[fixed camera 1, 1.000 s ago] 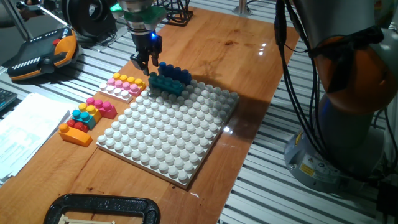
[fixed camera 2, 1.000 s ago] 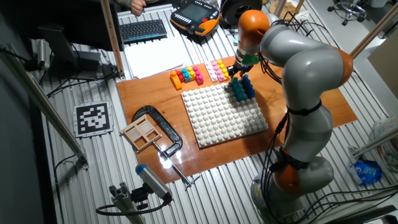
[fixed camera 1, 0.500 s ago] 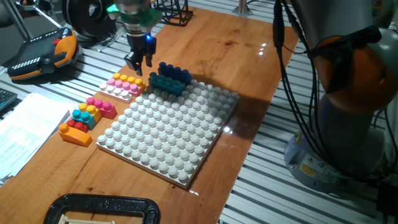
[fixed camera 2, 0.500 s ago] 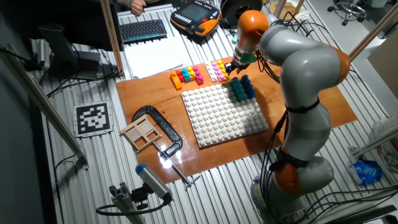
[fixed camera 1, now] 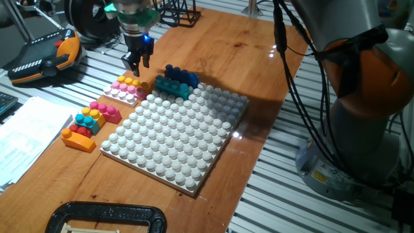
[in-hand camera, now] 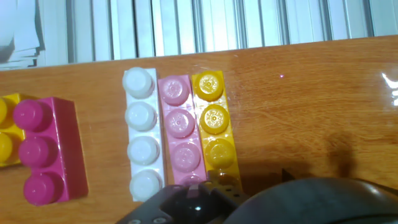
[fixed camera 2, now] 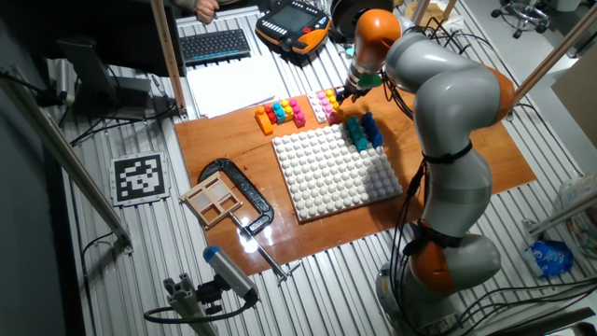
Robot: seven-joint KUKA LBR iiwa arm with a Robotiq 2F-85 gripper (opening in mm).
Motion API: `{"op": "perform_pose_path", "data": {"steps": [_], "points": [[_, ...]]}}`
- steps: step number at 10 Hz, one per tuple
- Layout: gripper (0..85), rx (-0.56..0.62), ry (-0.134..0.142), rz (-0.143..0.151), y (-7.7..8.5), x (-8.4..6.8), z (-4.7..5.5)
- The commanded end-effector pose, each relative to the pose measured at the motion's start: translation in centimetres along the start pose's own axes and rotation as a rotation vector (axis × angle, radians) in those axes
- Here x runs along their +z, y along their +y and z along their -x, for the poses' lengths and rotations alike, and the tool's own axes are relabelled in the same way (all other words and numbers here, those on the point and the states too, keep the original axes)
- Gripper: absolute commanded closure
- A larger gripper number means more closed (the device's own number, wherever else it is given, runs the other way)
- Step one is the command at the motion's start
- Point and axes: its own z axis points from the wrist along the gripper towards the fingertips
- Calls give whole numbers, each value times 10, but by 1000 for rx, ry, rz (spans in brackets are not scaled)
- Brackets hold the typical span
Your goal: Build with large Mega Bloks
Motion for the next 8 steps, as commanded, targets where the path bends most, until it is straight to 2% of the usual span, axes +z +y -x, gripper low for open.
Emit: {"op": "perform_pose_path", "data": {"steps": [1, 4, 5, 6, 7, 8], "points": [[340, -1, 1, -7, 0, 0, 0], [340, -3, 4, -8, 0, 0, 0], [340, -16, -1, 0, 0, 0, 0], [340, -18, 13, 1, 0, 0, 0], [340, -13, -3, -3, 0, 0, 0], [340, -9, -3, -1, 0, 0, 0]]}}
